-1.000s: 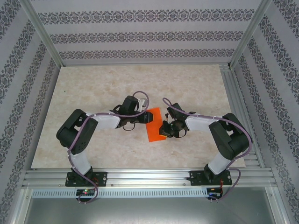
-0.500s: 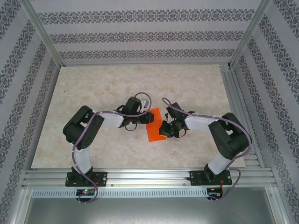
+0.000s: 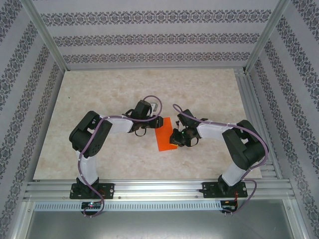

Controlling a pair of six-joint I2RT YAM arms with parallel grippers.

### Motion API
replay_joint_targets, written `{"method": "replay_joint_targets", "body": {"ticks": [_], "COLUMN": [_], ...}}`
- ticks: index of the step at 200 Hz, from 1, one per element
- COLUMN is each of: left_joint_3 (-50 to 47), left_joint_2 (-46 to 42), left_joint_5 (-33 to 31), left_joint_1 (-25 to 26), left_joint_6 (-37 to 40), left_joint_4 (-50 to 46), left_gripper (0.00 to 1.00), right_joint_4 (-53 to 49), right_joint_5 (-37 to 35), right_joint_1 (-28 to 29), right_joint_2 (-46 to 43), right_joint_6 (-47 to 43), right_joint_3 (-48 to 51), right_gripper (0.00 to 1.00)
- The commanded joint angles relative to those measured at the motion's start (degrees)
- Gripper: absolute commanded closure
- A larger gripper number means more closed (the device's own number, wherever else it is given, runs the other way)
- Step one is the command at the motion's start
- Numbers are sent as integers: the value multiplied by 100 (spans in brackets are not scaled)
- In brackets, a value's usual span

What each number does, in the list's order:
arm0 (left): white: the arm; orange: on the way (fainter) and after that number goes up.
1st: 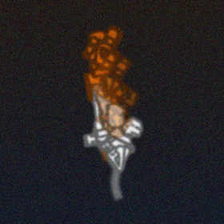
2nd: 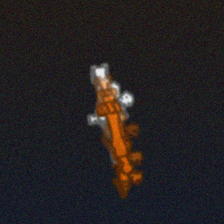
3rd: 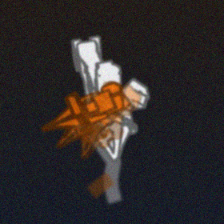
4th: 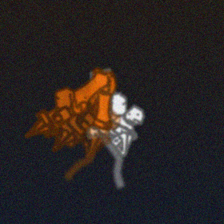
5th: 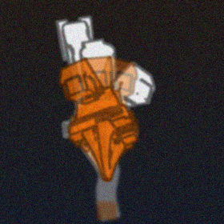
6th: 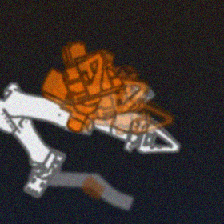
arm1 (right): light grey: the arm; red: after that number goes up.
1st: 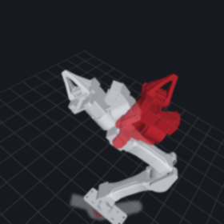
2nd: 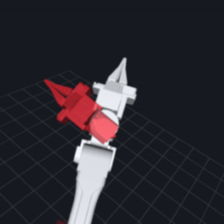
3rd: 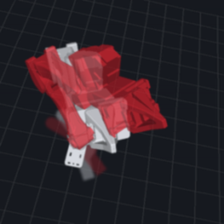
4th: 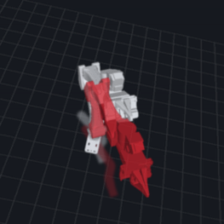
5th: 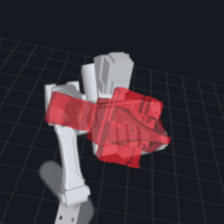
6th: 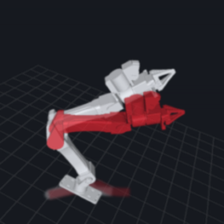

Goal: Fold a paper plane with a square sheet of paper (fold left side to right side)
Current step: First fold the square sheet of paper in half at the center of the table, then fold the triangle a second time at the center of the table.

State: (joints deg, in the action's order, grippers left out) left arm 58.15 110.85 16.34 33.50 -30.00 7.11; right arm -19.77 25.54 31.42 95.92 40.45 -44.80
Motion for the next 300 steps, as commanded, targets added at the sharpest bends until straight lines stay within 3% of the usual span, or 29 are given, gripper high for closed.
{"method": "replay_joint_targets", "body": {"ticks": [1, 47, 122, 155, 201, 242, 270, 300], "left_joint_3": [97, 53, 772, 761, -114, -1054, -1453, -1687], "left_joint_2": [228, 270, 359, -319, -1762, -2455, -2616, -2630], "left_joint_5": [-529, -557, -275, -289, -191, 183, -139, -346], "left_joint_1": [-220, -456, -772, -783, -757, -242, 373, 688], "left_joint_6": [231, 230, 422, 542, 365, -196, -574, -830], "left_joint_4": [-160, -103, -524, -796, -871, -756, -590, -268], "left_gripper": [56, 55, 53, 50, 48, 48, 48, 47], "right_joint_4": [-792, -792, -708, -566, -887, -1268, -874, -550], "right_joint_5": [-818, -800, -711, -551, -727, -786, -348, -39], "right_joint_1": [66, 66, 96, 95, -60, -290, -300, -373], "right_joint_2": [411, 395, 295, -213, -1236, -1202, -1139, -1076], "right_joint_6": [-116, -124, -92, -85, -182, -484, -291, -100], "right_joint_3": [300, 317, 263, 65, -334, -115, 255, 531], "right_gripper": [87, 87, 86, 82, 64, 62, 62, 62]}}
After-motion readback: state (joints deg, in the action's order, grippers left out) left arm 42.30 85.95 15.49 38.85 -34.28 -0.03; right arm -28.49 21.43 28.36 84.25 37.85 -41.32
